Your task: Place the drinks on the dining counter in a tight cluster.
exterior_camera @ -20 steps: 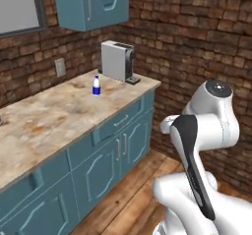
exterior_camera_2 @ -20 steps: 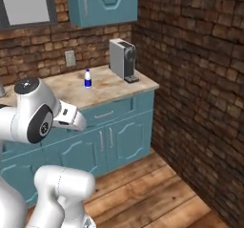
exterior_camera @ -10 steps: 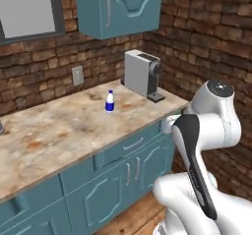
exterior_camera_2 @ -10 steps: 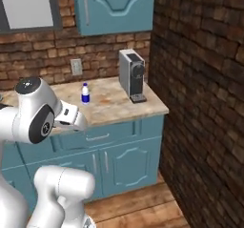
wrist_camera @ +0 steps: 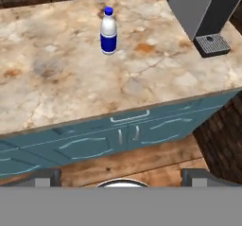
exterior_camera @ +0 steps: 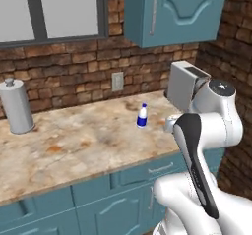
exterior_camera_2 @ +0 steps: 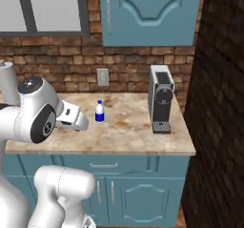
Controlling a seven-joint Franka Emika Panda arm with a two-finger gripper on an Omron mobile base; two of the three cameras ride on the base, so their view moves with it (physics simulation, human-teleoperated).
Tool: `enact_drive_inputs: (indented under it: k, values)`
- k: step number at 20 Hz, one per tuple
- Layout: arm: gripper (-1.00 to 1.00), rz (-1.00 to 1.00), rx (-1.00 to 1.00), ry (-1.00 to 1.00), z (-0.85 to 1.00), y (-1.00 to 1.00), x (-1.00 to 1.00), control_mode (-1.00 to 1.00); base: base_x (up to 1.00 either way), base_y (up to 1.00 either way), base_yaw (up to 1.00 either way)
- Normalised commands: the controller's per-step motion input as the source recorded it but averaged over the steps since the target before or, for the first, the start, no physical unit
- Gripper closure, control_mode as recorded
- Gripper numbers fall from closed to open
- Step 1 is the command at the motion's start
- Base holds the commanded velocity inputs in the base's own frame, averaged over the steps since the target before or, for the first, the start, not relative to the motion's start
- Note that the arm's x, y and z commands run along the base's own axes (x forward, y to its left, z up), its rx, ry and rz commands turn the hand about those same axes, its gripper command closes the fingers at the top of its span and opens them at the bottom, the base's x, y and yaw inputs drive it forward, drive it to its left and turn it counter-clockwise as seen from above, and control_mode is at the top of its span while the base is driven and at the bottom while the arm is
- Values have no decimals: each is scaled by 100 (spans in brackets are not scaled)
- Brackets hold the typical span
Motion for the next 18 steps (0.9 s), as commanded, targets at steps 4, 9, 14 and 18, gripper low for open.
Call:
enact_drive_inputs:
  k: [4, 9, 14, 18]
  values:
    - [-100, 0, 0, 0, 0, 0, 0, 100, 69, -2, 52]
    - [-100, 0, 0, 0, 0, 0, 0, 100, 62, -69, 13]
    - [-100, 0, 0, 0, 0, 0, 0, 100, 57, -30, -1]
    - [-100, 0, 0, 0, 0, 0, 0, 100, 4, 0, 0]
